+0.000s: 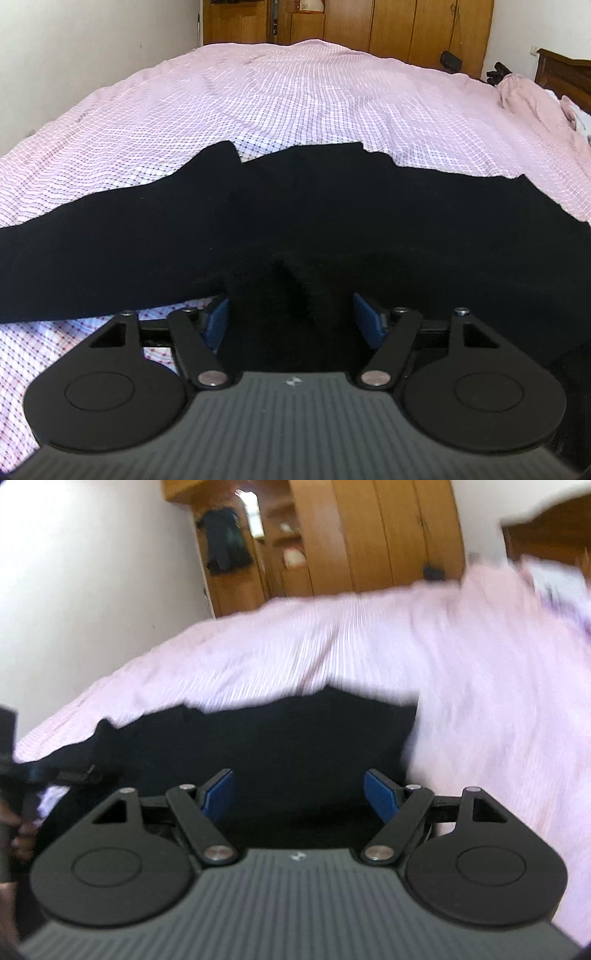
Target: Fold small clothes
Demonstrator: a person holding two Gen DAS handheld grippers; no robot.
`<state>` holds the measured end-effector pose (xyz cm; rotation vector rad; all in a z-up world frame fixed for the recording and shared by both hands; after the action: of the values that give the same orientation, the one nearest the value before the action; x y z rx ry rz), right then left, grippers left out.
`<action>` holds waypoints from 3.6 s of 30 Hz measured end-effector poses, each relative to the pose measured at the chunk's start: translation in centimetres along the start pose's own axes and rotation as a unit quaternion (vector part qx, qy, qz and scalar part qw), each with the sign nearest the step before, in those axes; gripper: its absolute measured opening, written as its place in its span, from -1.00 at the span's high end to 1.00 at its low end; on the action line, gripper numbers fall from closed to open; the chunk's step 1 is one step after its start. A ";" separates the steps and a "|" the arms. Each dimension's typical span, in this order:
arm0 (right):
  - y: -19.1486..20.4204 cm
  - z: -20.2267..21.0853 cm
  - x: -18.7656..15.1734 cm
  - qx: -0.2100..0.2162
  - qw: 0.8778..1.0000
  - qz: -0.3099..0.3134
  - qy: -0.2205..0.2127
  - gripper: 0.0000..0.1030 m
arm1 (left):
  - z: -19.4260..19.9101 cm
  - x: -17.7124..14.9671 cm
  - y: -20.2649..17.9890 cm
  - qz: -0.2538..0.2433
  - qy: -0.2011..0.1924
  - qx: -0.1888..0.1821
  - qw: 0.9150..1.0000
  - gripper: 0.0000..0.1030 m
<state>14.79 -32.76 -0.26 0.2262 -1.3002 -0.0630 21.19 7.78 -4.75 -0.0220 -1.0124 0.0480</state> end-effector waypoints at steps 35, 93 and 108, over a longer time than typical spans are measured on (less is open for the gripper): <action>-7.7 -16.0 -1.0 -0.047 0.996 0.019 0.078 0.68 | 4.3 1.2 -0.2 -0.046 -0.028 -0.014 0.998 -0.16; -8.0 -16.3 -1.7 -0.044 0.996 0.009 0.079 0.66 | -0.6 0.7 0.7 -0.119 -0.030 -0.096 0.988 -0.08; -8.1 -16.5 -1.9 -0.044 0.996 0.007 0.078 0.65 | -1.9 0.5 0.4 -0.066 -0.015 -0.138 0.988 0.57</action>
<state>30.72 -38.17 -7.81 0.1443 -1.1398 -0.0883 23.10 8.17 -5.32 -0.2073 -1.0417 -0.2127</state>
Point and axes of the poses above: each gripper's, at about its wrist camera, not at the fingertips, and z roughly against the way its jaws point, y to its left, x to its top, the point moved 5 cm from there along -z, roughly the way its jaws point, and after that the axes turned 12 degrees about -y, right-handed, at the moved point
